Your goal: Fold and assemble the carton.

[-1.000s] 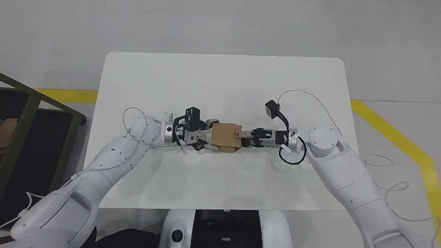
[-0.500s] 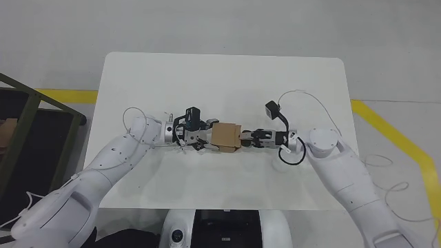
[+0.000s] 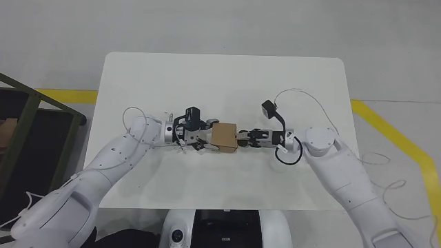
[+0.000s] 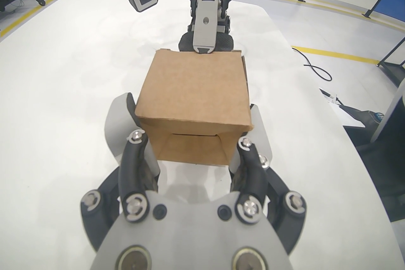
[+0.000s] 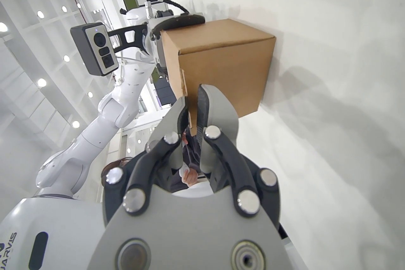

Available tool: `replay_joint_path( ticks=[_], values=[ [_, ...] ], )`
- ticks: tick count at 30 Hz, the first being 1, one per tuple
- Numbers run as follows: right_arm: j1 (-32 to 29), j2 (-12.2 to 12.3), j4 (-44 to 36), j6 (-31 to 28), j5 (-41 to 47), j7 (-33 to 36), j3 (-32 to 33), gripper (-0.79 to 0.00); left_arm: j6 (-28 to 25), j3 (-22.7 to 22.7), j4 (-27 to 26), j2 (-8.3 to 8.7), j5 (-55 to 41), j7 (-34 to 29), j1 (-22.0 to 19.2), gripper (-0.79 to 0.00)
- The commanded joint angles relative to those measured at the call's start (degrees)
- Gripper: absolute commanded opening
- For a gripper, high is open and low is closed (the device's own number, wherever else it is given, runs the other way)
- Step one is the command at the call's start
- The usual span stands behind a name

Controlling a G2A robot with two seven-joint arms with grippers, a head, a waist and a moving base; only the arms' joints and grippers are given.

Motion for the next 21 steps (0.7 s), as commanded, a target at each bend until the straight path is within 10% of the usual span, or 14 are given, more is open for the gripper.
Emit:
replay_joint_path(
  ticks=[1, 8, 21],
  values=[
    [-0.4, 0.2, -0.3, -0.2, 0.4, 0.2, 0.6, -0.443, 0.2, 0.0, 0.0, 0.01, 0.0, 0.0, 0.0, -0.252],
    [-2.5, 1.0, -2.0, -0.5, 0.2, 1.0, 2.4, -0.779, 0.2, -0.1, 0.0, 0.03, -0.1, 0.0, 0.1, -0.240],
    [-3.8, 1.4, -3.6, 0.4, -1.0, 0.6, 2.5, -0.785, 0.3, -0.1, -0.1, 0.04, 0.0, -0.4, 0.1, -0.234]
  ],
)
